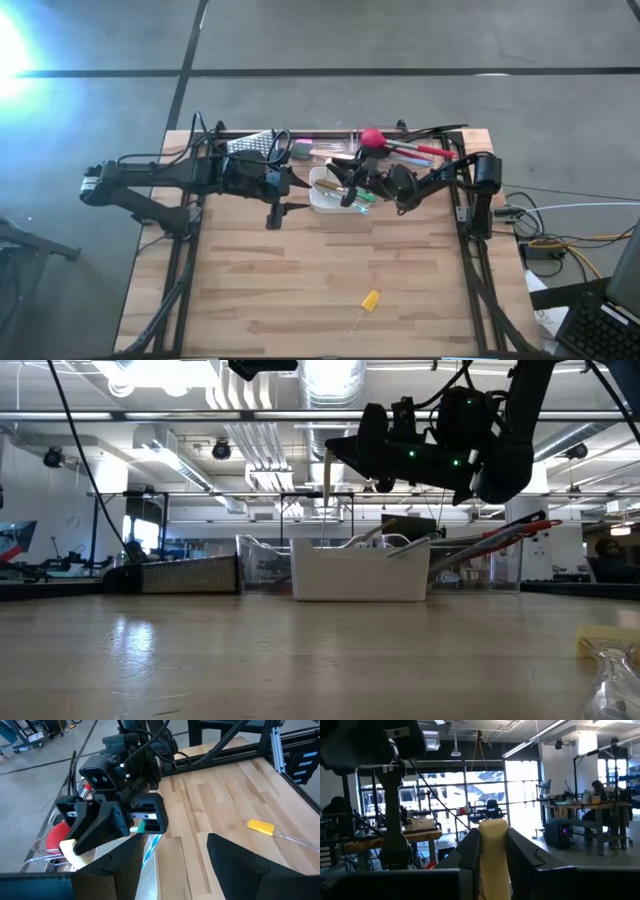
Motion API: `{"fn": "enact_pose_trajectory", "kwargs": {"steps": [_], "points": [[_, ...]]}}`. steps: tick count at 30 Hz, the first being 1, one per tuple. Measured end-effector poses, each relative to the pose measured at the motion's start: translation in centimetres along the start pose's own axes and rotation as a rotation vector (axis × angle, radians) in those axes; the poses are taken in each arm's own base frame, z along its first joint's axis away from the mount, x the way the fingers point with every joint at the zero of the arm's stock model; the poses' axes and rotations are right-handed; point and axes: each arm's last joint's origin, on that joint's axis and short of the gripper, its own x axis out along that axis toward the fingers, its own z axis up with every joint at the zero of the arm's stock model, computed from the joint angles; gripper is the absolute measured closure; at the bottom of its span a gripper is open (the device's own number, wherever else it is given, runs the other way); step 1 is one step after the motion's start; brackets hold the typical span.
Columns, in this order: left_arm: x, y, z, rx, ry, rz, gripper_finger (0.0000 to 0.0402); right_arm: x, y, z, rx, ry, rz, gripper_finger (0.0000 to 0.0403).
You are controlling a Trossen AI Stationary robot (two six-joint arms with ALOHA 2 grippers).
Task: Pick & Place Kitchen Items
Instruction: Put the yellow knife into the white bin
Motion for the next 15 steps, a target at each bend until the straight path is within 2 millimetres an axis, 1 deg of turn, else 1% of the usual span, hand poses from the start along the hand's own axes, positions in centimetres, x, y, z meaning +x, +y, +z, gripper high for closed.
{"fn": "enact_pose_trajectory", "kwargs": {"steps": [5, 9, 12, 15], "points": [[0.0, 0.0, 0.0, -0.001, 0.000, 0.000, 0.0177, -0.3, -0.3, -0.6, 0.041, 0.052, -0.024, 0.0349], [0.0, 0.0, 0.0, -0.002, 0.000, 0.000, 0.0177, -0.4, -0.4, -1.2, 0.068, 0.118, -0.034, 0.0327], [0.0, 0.0, 0.0, -0.003, 0.000, 0.001, 0.0177, -0.5, -0.4, -1.2, 0.078, 0.120, -0.033, 0.0321], [0.0, 0.0, 0.0, -0.005, 0.000, 0.001, 0.0177, -0.5, -0.3, -1.1, 0.079, 0.123, -0.027, 0.0326]]}}
